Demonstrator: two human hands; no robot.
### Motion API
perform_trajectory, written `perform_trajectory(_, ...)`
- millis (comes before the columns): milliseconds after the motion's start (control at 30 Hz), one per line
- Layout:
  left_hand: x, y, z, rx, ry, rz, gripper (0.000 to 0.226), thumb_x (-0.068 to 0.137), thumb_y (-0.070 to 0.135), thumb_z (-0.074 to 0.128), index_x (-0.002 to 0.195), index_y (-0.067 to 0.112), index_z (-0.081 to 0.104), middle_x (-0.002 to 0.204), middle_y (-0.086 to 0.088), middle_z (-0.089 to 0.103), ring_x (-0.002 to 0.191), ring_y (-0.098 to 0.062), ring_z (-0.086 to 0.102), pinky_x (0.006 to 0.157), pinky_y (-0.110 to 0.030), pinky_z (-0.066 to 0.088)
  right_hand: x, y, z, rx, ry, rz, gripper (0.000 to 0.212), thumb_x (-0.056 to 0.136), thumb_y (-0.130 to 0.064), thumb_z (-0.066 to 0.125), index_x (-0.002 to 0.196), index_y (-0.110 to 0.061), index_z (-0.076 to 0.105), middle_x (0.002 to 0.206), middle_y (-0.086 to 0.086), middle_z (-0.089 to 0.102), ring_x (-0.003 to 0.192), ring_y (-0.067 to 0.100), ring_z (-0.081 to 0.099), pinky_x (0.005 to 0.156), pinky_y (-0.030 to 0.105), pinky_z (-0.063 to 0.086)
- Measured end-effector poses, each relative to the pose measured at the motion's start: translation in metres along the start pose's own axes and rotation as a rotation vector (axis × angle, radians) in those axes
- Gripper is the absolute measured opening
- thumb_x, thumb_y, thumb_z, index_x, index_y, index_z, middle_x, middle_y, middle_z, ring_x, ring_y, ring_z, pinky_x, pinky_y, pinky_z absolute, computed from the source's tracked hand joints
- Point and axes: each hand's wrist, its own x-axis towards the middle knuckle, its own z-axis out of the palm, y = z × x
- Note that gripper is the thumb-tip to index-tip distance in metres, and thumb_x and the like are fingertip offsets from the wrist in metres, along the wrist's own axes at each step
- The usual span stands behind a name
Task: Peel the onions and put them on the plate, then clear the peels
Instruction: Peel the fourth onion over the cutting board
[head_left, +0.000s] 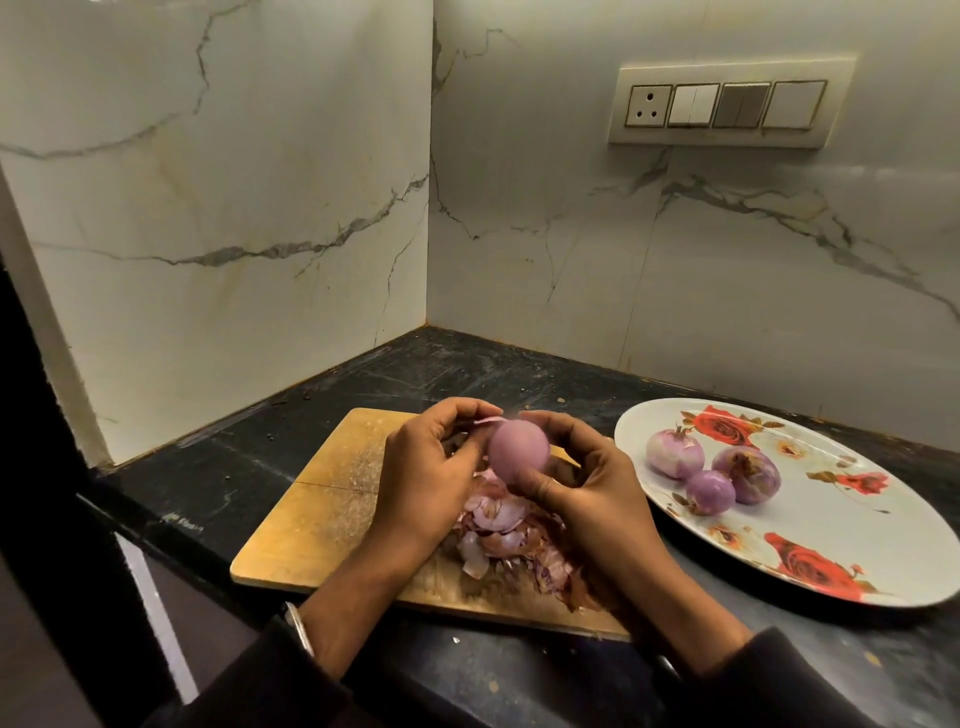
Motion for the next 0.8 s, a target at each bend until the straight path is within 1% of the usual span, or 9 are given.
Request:
perform_trajectory(100,-0.0005,0.0007,0.0025,-0.008,-0.062,-0.006,0.024,0.097,0.013,0.063,0.113,0.029,0.072,0.105,0.016,0.072,0.099,0.004,0.067,0.079,-0.021,0.059,0.0021,0.0,-0.0028,0.031,-0.007,0.013,0.041,0.083,-0.01,0.077,0.122,-0.023,0.068,0.118,-0.001,0.073,0.113,0.018,0.069,0.092,0.041,0.059)
perform_trajectory(200,-0.0001,-0.0005,0.0022,0.01,-0.047,-0.009,0.021,0.097,0.015,0.063,0.112,0.027,0.072,0.104,0.015,0.072,0.097,0.003,0.067,0.079,-0.022,0.059,0.0044,0.002,-0.0047,0.071,-0.052,0.046,0.046,0.084,-0.024,0.075,0.129,-0.029,0.065,0.127,0.0,0.069,0.118,0.019,0.067,0.096,0.045,0.057)
perform_trajectory(300,-0.0006,-0.001,0.002,0.045,-0.014,-0.013,0.015,0.095,0.019,0.066,0.107,0.026,0.072,0.098,0.014,0.071,0.092,0.003,0.067,0.074,-0.021,0.059,0.0045,0.006,-0.0014,-0.178,-0.036,-0.042,0.045,0.085,-0.027,0.08,0.128,-0.032,0.065,0.126,-0.003,0.068,0.116,0.016,0.067,0.094,0.041,0.058)
perform_trajectory(367,-0.0016,-0.0005,0.0024,0.066,-0.021,-0.018,0.012,0.094,0.02,0.067,0.105,0.026,0.072,0.095,0.015,0.071,0.09,0.002,0.067,0.072,-0.019,0.058,0.005,0.007,0.0006,-0.354,0.018,-0.106,0.048,0.076,-0.031,0.087,0.12,-0.031,0.068,0.118,-0.006,0.068,0.109,0.012,0.067,0.09,0.034,0.059)
perform_trajectory(400,-0.0018,0.0002,0.0018,0.064,-0.027,-0.023,0.012,0.095,0.019,0.067,0.103,0.026,0.072,0.094,0.015,0.071,0.09,0.003,0.067,0.071,-0.018,0.058,0.0052,0.0063,0.0009,-0.364,0.029,-0.121,0.048,0.073,-0.031,0.089,0.116,-0.029,0.069,0.113,-0.006,0.069,0.105,0.012,0.068,0.088,0.031,0.059)
perform_trajectory(467,-0.0001,0.0007,0.0,0.001,-0.019,-0.063,0.012,0.095,0.015,0.066,0.1,0.025,0.072,0.089,0.016,0.071,0.087,0.003,0.067,0.069,-0.02,0.059,0.0056,0.0049,-0.001,-0.235,0.008,-0.075,0.045,0.075,-0.022,0.087,0.116,-0.025,0.07,0.112,-0.004,0.072,0.104,0.016,0.07,0.086,0.032,0.06)
perform_trajectory(567,0.0014,0.0015,-0.0021,-0.089,-0.012,-0.129,0.018,0.097,0.011,0.063,0.097,0.025,0.073,0.09,0.021,0.071,0.079,-0.003,0.069,0.065,-0.027,0.061,0.0048,-0.0001,-0.0048,-0.052,-0.033,0.008,0.04,0.086,-0.003,0.076,0.122,-0.02,0.069,0.12,0.002,0.072,0.108,0.019,0.071,0.091,0.038,0.06)
perform_trajectory(667,0.0,0.0016,0.0001,-0.037,-0.026,-0.096,0.022,0.1,0.012,0.058,0.099,0.029,0.071,0.087,0.013,0.072,0.073,-0.006,0.068,0.064,-0.03,0.061,0.0035,-0.0012,-0.0036,0.097,-0.011,0.091,0.034,0.091,-0.001,0.067,0.122,-0.016,0.069,0.118,0.006,0.074,0.106,0.024,0.073,0.09,0.042,0.06)
perform_trajectory(800,-0.0017,0.0027,0.0019,0.028,-0.021,-0.069,0.019,0.103,0.014,0.052,0.104,0.026,0.067,0.079,0.008,0.067,0.063,0.001,0.062,0.054,-0.017,0.052,0.0048,-0.0016,-0.0005,0.205,-0.017,0.155,0.03,0.094,-0.002,0.063,0.119,-0.017,0.071,0.118,0.012,0.073,0.108,0.033,0.071,0.091,0.048,0.058)
